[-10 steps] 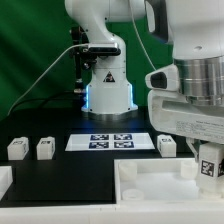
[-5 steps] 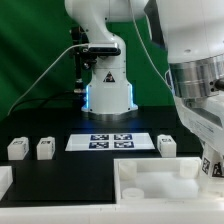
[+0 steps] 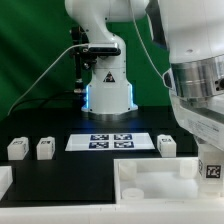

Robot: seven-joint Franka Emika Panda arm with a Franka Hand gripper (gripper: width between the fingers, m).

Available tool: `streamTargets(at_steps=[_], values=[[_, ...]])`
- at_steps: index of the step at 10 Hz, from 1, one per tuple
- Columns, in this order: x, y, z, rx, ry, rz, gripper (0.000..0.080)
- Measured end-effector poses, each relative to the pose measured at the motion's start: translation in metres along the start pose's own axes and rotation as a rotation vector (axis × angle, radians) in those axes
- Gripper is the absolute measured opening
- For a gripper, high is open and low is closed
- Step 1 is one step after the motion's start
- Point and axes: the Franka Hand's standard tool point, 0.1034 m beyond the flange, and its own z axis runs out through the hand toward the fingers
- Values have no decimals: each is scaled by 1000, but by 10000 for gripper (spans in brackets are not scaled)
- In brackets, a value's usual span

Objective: Assemble one leg

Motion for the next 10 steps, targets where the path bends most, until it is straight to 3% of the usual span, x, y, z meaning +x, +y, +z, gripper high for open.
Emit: streamTargets(at_steps=[6,10], values=[[0,0,-3,-4,3,-701,649],[28,-2,-4,-54,63,-1324,649]])
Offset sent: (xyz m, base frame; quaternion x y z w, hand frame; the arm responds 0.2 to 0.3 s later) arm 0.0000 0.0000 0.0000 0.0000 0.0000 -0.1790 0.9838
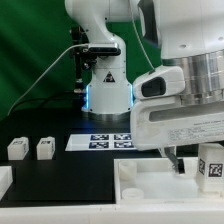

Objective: Assemble one leg

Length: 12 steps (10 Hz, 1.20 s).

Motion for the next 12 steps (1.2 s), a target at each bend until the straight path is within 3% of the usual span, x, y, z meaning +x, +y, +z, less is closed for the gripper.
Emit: streamTargets(at_steps=[1,4,6,7,8,12], values=[[0,1,2,-5,-1,-109,649],[-1,1,3,-2,-2,-89,649],[-1,0,3,0,-2,-65,393],[-1,-1,3,3,-2,29,393],[-1,-2,3,6,-3,124,288],[1,1,4,17,4,550,289]])
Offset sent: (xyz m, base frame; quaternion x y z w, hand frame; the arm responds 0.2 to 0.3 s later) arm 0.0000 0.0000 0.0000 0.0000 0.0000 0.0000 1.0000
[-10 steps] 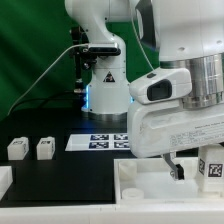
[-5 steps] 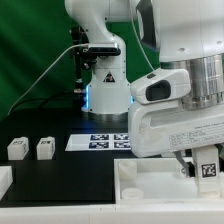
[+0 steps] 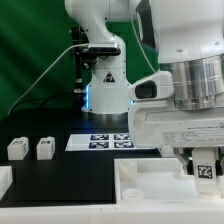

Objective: Assemble one leg

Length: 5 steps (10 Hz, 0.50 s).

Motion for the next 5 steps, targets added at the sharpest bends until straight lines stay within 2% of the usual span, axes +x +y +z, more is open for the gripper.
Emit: streamTargets(at_steps=[2,5], values=[[1,0,0,3,8,275,289],[0,3,1,51,-28,724,291]])
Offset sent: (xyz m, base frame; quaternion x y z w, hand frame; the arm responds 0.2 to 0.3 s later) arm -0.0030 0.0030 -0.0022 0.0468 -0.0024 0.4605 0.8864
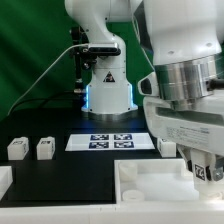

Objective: Assemble one leg

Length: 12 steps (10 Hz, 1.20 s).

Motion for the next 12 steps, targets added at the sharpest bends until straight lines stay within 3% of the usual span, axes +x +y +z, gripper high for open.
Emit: streamTargets(at_steps=[1,3,5,6,7,10,12], values=[[0,1,0,17,-42,163,291],[-2,2,1,14,-49,286,291],[-2,3,2,12,-50,267,546],[-3,3,3,11,-50,267,546],[-5,4,3,9,-48,215,626],[-29,2,8,17,-65,-186,649],[-28,2,9,23,-62,-373,648]])
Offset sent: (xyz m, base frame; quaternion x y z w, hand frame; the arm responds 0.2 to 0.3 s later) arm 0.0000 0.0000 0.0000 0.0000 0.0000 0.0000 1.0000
